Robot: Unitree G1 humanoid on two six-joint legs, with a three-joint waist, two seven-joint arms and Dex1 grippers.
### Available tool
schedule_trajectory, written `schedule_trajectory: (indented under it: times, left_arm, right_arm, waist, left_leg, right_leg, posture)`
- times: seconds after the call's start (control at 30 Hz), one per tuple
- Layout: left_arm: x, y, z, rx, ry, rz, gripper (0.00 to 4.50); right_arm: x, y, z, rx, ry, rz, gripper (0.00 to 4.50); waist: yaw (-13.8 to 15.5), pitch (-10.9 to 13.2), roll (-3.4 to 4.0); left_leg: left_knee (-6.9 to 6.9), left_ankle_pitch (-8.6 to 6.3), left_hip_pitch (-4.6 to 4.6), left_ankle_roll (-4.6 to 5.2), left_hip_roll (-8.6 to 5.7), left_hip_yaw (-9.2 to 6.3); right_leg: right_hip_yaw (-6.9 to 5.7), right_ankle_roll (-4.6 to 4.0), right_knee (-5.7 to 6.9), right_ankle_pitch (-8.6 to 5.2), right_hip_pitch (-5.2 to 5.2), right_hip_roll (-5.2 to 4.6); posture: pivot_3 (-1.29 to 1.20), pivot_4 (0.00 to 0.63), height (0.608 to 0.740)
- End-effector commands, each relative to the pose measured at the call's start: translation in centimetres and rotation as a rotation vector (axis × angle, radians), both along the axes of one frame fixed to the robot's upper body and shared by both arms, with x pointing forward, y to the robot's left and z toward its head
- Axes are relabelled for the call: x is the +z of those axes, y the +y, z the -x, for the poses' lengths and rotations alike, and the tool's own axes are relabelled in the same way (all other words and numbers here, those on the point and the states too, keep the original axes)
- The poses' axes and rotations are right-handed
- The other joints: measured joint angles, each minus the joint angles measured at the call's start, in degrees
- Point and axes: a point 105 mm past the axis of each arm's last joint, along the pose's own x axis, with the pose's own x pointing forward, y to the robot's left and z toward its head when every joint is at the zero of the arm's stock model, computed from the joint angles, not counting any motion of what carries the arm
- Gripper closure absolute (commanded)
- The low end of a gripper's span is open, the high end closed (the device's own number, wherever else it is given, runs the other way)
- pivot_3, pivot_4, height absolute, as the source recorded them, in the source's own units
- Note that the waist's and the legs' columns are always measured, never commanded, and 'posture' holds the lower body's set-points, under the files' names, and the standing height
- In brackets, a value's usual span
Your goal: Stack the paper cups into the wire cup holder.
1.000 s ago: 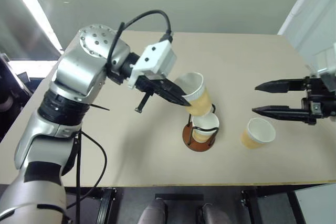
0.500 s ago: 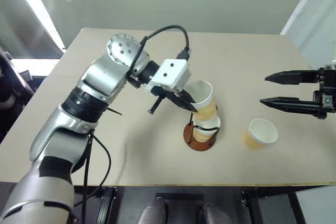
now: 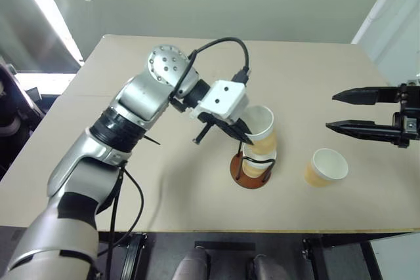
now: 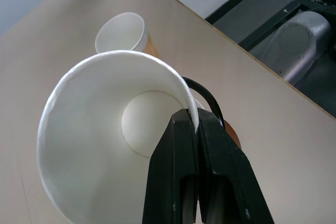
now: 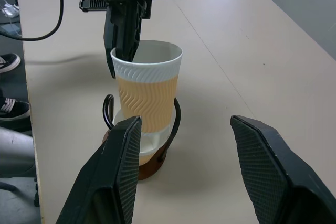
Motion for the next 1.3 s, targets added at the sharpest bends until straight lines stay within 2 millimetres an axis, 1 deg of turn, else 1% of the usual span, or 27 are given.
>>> schedule_trajectory:
  times: [0.03, 0.3, 0.43, 0.53, 0.6, 0.73, 0.87, 0.9, 1.03, 1.1, 1.17, 1.2, 1.23, 1.3]
  left_arm:
    - [0.4, -0.3, 0.7, -0.06, -0.049, -0.032, 4.48]
    - [-0.9, -0.3, 0.0, -0.065, -0.102, -0.077, 4.48]
    - [-0.8, -0.6, -0.1, -0.059, -0.099, -0.073, 4.48]
    - [-0.8, -0.7, -0.1, -0.057, -0.104, -0.074, 3.88]
    - [-0.8, -0.7, -0.1, -0.058, -0.097, -0.072, 3.2]
    - [-0.7, -0.7, 0.0, -0.056, -0.085, -0.071, 1.67]
    - [-0.5, -0.8, -0.2, -0.049, -0.088, -0.06, 0.29]
    - [-0.4, -0.9, -0.3, -0.044, -0.089, -0.05, 0.03]
    - [0.7, -1.2, -1.0, 0.01, -0.074, 0.034, 0.03]
    - [1.9, -0.9, -1.4, 0.062, -0.028, 0.113, 0.03]
    - [3.9, 0.1, -1.7, 0.132, 0.069, 0.227, 0.03]
    - [4.4, 0.6, -1.7, 0.149, 0.104, 0.255, 0.03]
    - [5.0, 1.3, -1.7, 0.177, 0.139, 0.283, 0.03]
    - [5.4, 2.0, -1.6, 0.206, 0.173, 0.306, 0.03]
  right_arm:
    - [1.3, -0.1, 0.5, -0.006, -0.066, 0.008, 1.79]
    - [1.3, -0.1, 0.4, -0.009, -0.064, 0.01, 1.79]
    - [1.2, -0.1, 0.4, -0.011, -0.06, 0.012, 1.79]
    - [1.2, -0.2, 0.3, -0.012, -0.059, 0.014, 1.79]
    - [1.2, -0.2, 0.3, -0.013, -0.059, 0.015, 1.79]
    - [1.2, -0.2, 0.2, -0.014, -0.059, 0.018, 1.79]
    - [1.2, -0.2, 0.1, -0.019, -0.063, 0.019, 1.79]
    - [1.2, -0.3, 0.0, -0.023, -0.066, 0.019, 1.79]
    - [0.7, -0.9, -0.6, -0.072, -0.071, 0.033, 1.79]
    - [0.1, -1.1, -0.6, -0.077, -0.057, 0.052, 1.79]
    - [-1.1, -1.6, -0.6, -0.098, -0.029, 0.109, 1.79]
    - [-1.6, -1.9, -0.6, -0.106, -0.02, 0.135, 1.79]
    - [-2.5, -2.3, -0.7, -0.114, 0.002, 0.173, 1.79]
    - [-3.6, -2.7, -0.6, -0.116, 0.025, 0.217, 1.79]
  waist:
    - [0.0, 0.0, 0.0]
    - [0.1, 0.0, 0.0]
    - [0.1, 0.0, 0.0]
    - [0.1, 0.0, 0.0]
    - [0.1, 0.0, 0.01]
    - [0.1, 0.0, 0.01]
    - [0.1, 0.0, 0.01]
    - [0.1, 0.0, 0.0]
    - [0.2, 0.0, 0.01]
    - [0.2, 0.0, 0.01]
    - [0.2, 0.0, 0.04]
    - [0.3, 0.0, 0.03]
    - [0.2, 0.0, 0.03]
    - [0.2, 0.0, 0.06]
  left_leg:
    - [0.02, 0.0, -0.01, 0.0, 0.0, 0.0]
    - [0.11, -0.02, -0.02, 0.03, 0.0, 0.01]
    - [0.12, -0.02, -0.01, 0.04, 0.0, 0.0]
    - [0.16, -0.03, -0.03, 0.05, -0.02, 0.01]
    - [0.16, -0.03, -0.04, 0.05, -0.01, 0.01]
    - [0.17, -0.03, -0.04, 0.05, -0.02, 0.0]
    - [0.2, -0.03, -0.04, 0.05, -0.02, 0.01]
    - [0.2, -0.03, -0.04, 0.05, -0.02, 0.0]
    - [0.3, -0.05, -0.05, 0.08, -0.02, 0.0]
    - [0.36, -0.07, -0.06, 0.11, -0.02, 0.01]
    - [0.38, -0.07, -0.07, 0.11, -0.02, 0.04]
    - [0.38, -0.07, -0.06, 0.11, -0.02, 0.04]
    - [0.39, -0.07, -0.08, 0.11, -0.01, 0.03]
    - [0.39, -0.07, -0.07, 0.11, -0.01, 0.06]
  right_leg:
    - [0.0, 0.0, 0.01, 0.0, 0.0, 0.0]
    - [0.0, 0.02, 0.03, 0.01, 0.01, 0.0]
    - [0.0, 0.03, 0.05, 0.01, 0.02, 0.0]
    - [0.0, 0.03, 0.05, 0.01, 0.02, 0.0]
    - [0.01, 0.04, 0.05, 0.01, 0.02, 0.0]
    - [0.0, 0.04, 0.07, 0.01, 0.02, 0.0]
    - [0.0, 0.05, 0.08, 0.01, 0.02, 0.0]
    - [0.0, 0.05, 0.08, 0.01, 0.02, 0.0]
    - [0.0, 0.07, 0.12, 0.02, 0.04, 0.0]
    - [0.01, 0.08, 0.14, 0.03, 0.04, 0.0]
    - [0.01, 0.08, 0.16, 0.02, 0.03, 0.0]
    - [0.01, 0.1, 0.17, 0.02, 0.04, 0.0]
    - [-0.01, 0.1, 0.18, 0.02, 0.03, 0.0]
    - [0.01, 0.1, 0.17, 0.02, 0.03, 0.0]
  posture:
    - [0.0, 0.15, 0.74]
    - [0.0, 0.15, 0.74]
    - [0.0, 0.15, 0.74]
    - [0.0, 0.15, 0.74]
    - [0.0, 0.15, 0.74]
    - [0.0, 0.15, 0.74]
    - [0.0, 0.15, 0.74]
    - [0.0, 0.15, 0.74]
    - [0.0, 0.15, 0.74]
    - [0.0, 0.15, 0.74]
    - [0.0, 0.15, 0.74]
    - [0.0, 0.15, 0.74]
    - [0.0, 0.15, 0.74]
    - [0.0, 0.15, 0.74]
